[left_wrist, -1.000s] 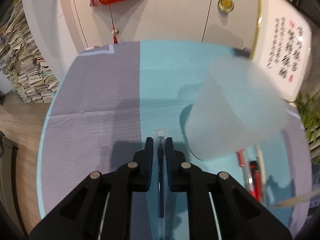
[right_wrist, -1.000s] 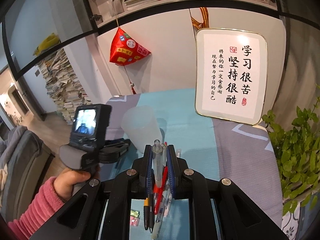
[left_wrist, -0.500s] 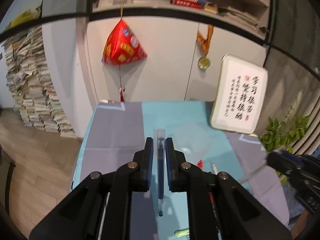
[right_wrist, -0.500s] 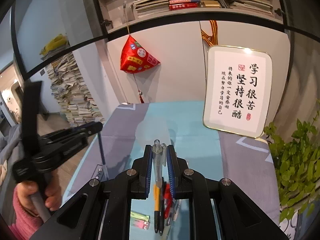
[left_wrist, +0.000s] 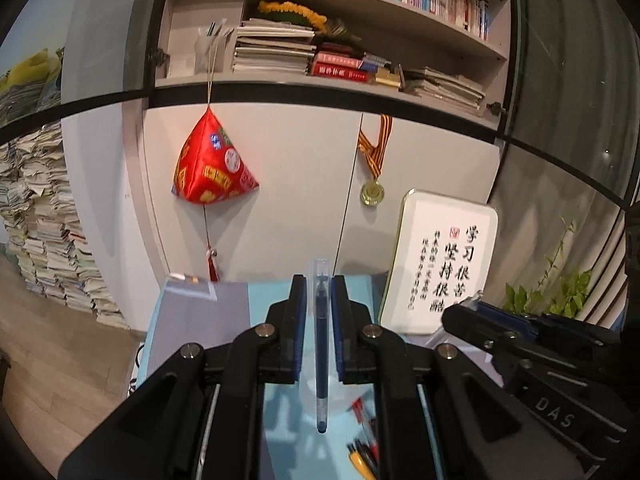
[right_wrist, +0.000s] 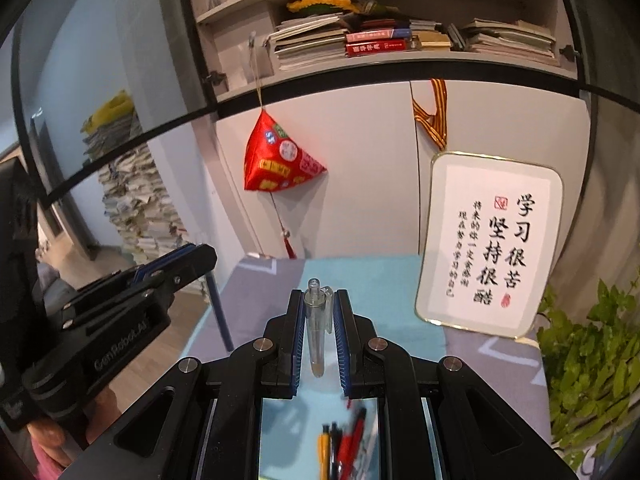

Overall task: Organize stationery
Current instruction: 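Lower the blue-ink pen into the frosted cup and open the left tool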

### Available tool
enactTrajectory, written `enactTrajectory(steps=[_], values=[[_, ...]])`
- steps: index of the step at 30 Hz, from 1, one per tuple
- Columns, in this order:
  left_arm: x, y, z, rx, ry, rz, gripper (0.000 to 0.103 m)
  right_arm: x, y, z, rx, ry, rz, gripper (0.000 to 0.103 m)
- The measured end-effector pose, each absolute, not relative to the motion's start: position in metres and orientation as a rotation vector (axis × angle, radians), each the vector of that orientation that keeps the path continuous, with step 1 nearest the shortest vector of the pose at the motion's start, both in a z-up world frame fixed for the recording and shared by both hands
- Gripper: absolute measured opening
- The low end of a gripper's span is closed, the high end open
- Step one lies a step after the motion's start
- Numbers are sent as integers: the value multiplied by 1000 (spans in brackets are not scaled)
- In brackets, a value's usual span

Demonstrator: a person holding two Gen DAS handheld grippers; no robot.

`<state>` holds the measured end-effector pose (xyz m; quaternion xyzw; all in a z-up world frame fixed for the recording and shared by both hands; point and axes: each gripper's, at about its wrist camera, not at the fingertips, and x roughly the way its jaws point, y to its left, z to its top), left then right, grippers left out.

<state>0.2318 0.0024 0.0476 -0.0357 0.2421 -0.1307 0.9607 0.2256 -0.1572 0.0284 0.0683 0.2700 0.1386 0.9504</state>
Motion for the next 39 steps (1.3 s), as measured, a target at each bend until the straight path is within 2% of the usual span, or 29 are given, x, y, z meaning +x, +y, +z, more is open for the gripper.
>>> enactTrajectory(steps=[10,23,39], values=[[272,-1,36,-101,502,-308,10,260,-152,21,144,566,292,16],[304,-3,-7,-110,556,-294,10,296,-138,-22,111,662,303,16],[312,3,-37,-133,623,-301,10,312,-134,-55,112,738,308,16]])
